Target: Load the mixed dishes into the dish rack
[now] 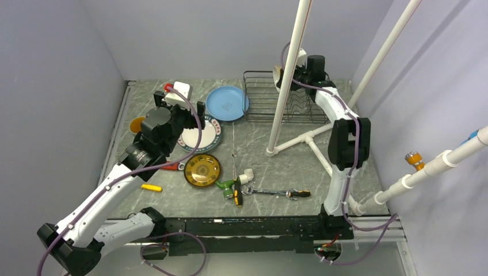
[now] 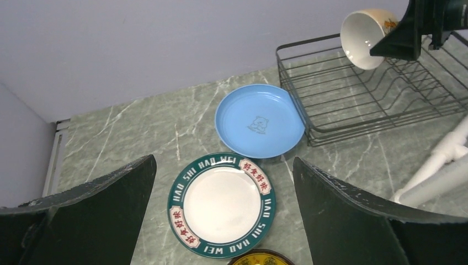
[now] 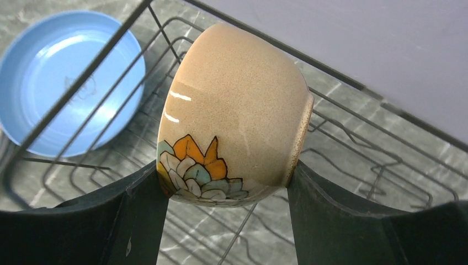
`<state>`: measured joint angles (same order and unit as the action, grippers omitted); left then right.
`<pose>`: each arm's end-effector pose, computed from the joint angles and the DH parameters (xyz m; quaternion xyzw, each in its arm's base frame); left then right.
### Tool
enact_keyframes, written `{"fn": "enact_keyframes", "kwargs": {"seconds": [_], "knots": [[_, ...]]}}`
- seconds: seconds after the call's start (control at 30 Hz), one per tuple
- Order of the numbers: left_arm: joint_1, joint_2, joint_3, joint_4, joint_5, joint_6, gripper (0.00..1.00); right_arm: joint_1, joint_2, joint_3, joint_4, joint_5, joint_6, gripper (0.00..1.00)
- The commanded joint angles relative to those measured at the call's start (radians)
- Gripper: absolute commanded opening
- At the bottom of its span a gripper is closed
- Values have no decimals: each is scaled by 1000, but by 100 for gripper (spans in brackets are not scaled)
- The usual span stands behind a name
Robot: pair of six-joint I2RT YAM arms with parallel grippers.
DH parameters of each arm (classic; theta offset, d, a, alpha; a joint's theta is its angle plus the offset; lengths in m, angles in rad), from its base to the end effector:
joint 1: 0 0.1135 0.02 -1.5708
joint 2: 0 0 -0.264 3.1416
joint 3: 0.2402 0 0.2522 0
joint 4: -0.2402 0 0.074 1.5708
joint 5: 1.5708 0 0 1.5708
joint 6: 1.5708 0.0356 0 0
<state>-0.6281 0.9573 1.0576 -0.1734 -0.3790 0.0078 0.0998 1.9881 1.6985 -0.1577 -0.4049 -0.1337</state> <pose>0.1797 -0.1142 0.4058 0.1031 0.7234 -0.0727 0.6788 0.4714 0.0613 0.2962 -0.2029 0.8109 0.1613 0.5246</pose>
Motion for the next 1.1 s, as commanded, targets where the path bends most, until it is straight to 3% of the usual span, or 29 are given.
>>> {"fn": "enact_keyframes", "kwargs": {"seconds": [0.0,0.33,0.67,0.77,1.07], "knots": [[46,-8,-9,51,-25,0,99,27,43,127,80,-83,-217,0],[108,35,5,28,41,-71,99,153,228,329,-99,165,-548,0],[139,48,8,25,88,-94,99,216,288,305,-50,402,-696,0],[146,55,11,20,108,-104,99,226,301,301,-44,455,-729,11],[179,69,13,16,150,-135,98,240,316,262,-47,434,-736,31]]}}
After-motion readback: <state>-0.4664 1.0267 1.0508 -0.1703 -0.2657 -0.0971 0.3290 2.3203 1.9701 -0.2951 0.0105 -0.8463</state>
